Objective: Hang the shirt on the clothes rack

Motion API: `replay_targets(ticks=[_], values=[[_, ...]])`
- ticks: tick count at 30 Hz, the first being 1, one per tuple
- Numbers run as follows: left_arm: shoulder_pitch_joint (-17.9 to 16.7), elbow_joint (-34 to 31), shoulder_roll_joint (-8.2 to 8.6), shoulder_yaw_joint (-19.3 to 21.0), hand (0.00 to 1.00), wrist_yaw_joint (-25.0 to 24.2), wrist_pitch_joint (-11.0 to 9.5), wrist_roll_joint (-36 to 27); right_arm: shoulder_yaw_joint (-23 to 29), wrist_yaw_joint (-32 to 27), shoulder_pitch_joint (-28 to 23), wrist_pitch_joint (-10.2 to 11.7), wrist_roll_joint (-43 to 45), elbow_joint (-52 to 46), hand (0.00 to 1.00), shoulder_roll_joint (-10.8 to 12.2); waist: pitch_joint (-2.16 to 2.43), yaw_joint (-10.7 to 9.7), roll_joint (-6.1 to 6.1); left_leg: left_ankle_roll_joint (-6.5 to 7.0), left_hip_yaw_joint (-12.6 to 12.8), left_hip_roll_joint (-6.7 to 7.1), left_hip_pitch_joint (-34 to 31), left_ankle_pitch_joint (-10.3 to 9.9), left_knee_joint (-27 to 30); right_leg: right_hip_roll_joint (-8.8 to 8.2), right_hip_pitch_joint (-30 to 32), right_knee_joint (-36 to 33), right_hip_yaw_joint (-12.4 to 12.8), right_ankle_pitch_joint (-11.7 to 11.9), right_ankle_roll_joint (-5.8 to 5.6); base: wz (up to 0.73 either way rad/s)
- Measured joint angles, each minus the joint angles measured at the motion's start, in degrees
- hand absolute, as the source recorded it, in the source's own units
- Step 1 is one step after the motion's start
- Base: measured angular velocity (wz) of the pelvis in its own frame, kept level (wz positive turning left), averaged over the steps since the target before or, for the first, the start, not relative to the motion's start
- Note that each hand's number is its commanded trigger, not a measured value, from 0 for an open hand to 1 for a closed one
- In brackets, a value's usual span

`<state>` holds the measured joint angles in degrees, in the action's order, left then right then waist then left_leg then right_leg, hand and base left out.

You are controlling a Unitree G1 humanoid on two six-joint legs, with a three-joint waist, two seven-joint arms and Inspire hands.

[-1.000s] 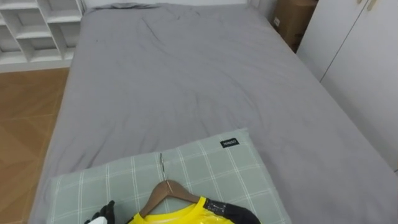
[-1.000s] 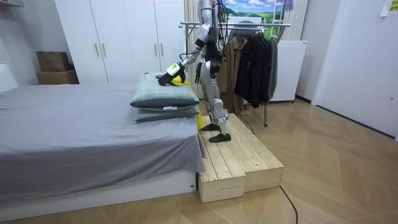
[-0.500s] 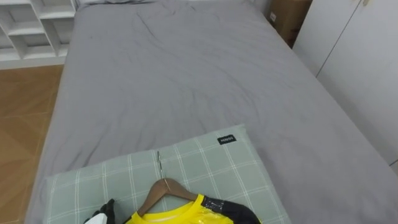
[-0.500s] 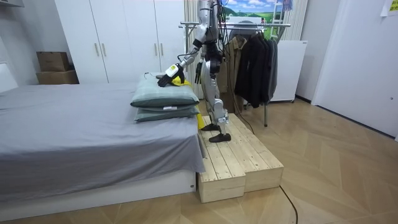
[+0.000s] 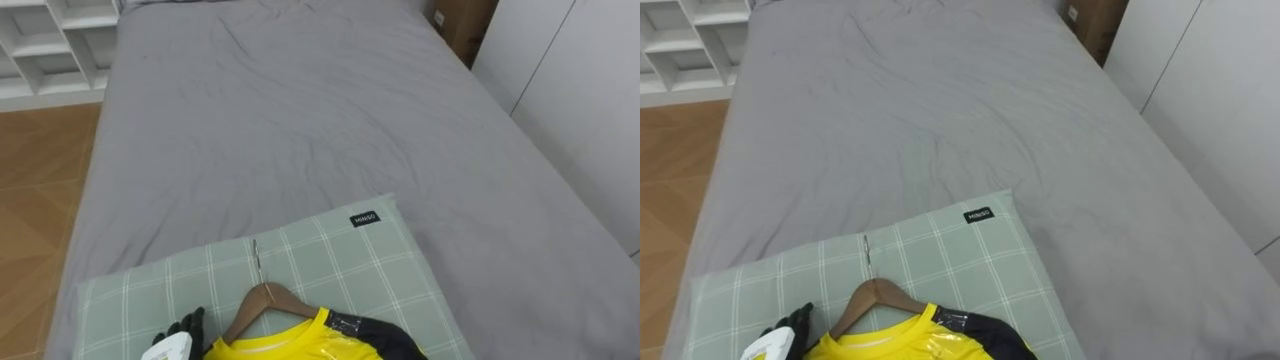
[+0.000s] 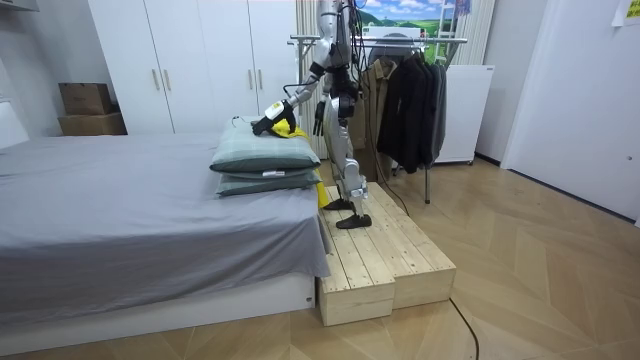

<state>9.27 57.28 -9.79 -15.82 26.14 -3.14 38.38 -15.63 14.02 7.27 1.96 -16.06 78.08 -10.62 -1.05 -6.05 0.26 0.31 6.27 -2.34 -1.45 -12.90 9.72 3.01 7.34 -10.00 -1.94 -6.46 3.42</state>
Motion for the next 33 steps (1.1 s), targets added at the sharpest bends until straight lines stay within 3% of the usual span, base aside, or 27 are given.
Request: replay_targets(ticks=[14,21,33], values=[[-0.01,-0.24,-0.15,-1.56,0.00,0.43,-0.02,2.51,0.06,-0.06,0.08,0.54,0.04,0.01,0.00,0.00,-0.02,-1.90,0.08,0.01,-0.06,0.01,0.19,0.07,0.02,-0.08,-0.02,-0.56,-0.29,0.00,0.00,0.00],[-0.02,-0.24,-0.44,-3.53,0.00,-0.54,-0.02,2.51,0.05,-0.06,0.06,0.55,0.04,-0.01,0.00,0.00,-0.02,-1.87,0.09,0.03,-0.11,0.04,0.32,0.09,0.08,-0.16,-0.20,-0.65,-0.53,0.00,0.00,0.00],[-0.02,-0.41,-0.31,-3.51,0.00,-2.20,-0.01,1.53,0.06,-0.06,0.24,0.51,-0.79,0.03,0.00,0.24,-0.11,-1.83,-0.05,0.09,-0.30,0.16,0.20,0.14,0.09,-0.22,-0.07,-0.51,-0.08,-0.03,-0.04,0.00]])
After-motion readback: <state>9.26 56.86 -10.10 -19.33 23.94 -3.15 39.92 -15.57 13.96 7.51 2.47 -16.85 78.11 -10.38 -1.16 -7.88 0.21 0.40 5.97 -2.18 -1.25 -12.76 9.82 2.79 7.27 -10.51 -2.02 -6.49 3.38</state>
